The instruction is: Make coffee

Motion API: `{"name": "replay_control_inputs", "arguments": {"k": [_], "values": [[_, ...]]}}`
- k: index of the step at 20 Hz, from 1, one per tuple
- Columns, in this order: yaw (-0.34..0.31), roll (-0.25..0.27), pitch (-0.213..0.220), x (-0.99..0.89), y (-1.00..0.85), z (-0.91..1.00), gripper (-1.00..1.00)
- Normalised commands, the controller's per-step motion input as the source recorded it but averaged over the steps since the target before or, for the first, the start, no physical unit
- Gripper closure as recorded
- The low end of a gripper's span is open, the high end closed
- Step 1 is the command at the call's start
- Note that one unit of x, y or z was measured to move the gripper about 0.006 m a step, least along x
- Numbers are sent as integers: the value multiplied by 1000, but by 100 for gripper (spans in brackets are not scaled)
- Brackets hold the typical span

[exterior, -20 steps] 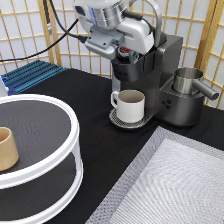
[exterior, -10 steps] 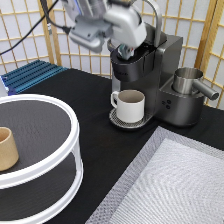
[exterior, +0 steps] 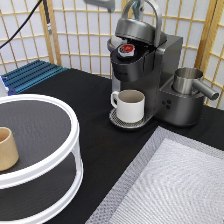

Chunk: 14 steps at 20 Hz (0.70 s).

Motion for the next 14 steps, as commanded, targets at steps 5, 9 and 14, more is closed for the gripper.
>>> {"name": "replay_control_inputs", "arguments": {"k": [5, 9, 14], "values": [[-86, -207, 109, 407, 370, -57, -100], [-62, -89, 152, 301, -22, -96, -100], [10, -60, 91, 70, -254, -85, -100]]}}
